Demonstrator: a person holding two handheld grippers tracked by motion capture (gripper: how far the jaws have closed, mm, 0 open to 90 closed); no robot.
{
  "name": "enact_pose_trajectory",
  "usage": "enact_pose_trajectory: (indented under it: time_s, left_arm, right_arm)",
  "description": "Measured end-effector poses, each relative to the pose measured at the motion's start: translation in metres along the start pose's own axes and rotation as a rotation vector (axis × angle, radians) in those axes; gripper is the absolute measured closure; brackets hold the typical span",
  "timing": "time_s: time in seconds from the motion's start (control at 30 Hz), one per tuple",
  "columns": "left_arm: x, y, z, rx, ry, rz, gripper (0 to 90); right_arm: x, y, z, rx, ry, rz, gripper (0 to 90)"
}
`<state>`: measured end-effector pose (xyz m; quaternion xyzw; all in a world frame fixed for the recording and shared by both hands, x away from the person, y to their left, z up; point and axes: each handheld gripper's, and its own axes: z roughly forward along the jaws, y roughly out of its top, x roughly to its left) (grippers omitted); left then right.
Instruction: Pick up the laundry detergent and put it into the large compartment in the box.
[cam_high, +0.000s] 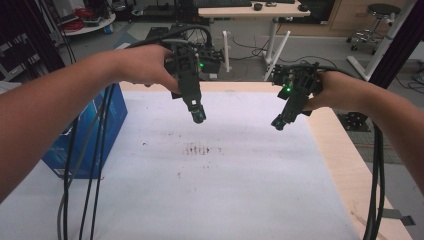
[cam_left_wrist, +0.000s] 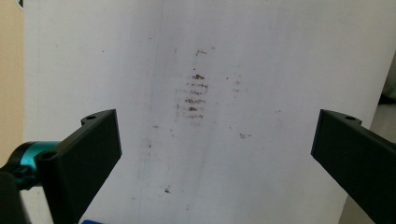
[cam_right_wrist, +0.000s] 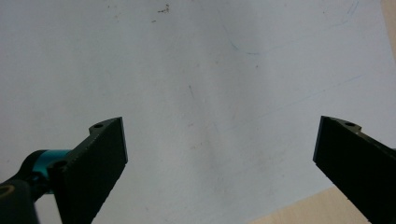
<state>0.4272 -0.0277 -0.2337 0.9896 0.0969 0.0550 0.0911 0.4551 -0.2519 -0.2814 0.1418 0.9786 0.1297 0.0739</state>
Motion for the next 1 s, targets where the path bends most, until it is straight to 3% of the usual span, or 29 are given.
enact_pose_trajectory:
  time_s: [0.4, 1.0]
  left_arm:
    - [-0.0019, 0.0056, 0.0082, 0.013, -0.013, 0.027, 1.6]
    - [-0.0012, 0.0031, 0.0103, 0.019, -0.012, 0.023, 1.6]
  right_arm:
    - [0.0002, 0.0026, 0.004, 0.006, 0.005, -0.006, 2.0]
    - [0.0008, 0.0026, 0.0053, 0.006, 0.007, -0.004, 2.0]
